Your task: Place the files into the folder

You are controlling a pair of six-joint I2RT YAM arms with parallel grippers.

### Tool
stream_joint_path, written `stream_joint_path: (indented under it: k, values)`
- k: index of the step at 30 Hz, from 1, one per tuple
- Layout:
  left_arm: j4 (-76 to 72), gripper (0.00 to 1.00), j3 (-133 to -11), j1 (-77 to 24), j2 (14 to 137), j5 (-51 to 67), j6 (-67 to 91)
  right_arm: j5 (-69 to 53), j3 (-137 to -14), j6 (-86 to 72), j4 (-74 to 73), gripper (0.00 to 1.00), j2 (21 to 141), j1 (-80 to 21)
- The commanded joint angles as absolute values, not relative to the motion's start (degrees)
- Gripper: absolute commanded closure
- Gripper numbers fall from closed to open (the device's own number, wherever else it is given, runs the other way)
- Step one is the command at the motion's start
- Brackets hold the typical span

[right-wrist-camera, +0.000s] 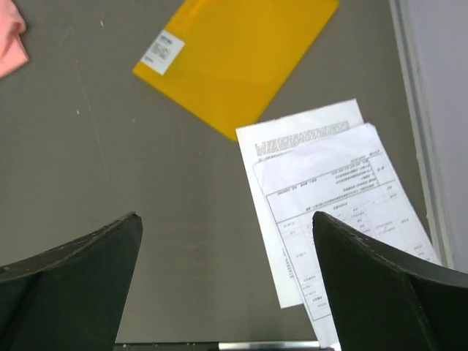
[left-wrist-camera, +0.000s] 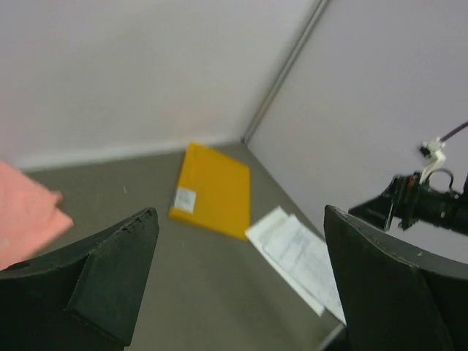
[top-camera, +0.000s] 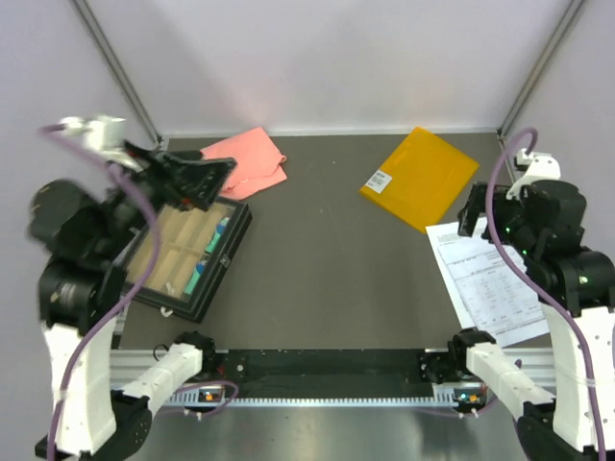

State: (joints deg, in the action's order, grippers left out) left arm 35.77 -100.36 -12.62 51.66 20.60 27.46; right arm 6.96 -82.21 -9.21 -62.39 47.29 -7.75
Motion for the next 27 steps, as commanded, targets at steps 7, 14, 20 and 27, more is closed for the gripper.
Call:
stream_joint_path:
  k: [7, 14, 20, 27]
  values:
    - [28.9, 0.01, -67.2, -14.4, 48.8, 28.3, 32.4, -3.4, -69.8, -12.7, -50.9, 0.01, 49.5, -9.6]
    - [28.9, 0.01, -52.1, -18.3, 43.5, 26.1, 33.3, 12.2, -66.9, -7.0, -43.7, 0.01, 62.4, -26.3]
    - [29.0, 0.01, -45.5, -18.8, 38.1, 26.4, 34.8, 26.0, -68.6, -1.6, -33.3, 0.05, 77.1, -35.9]
    - [30.6, 0.01, -44.5, -18.7, 37.8, 24.5, 33.3, 33.5, -75.9, 9.7, -24.3, 0.28, 96.8, -38.8]
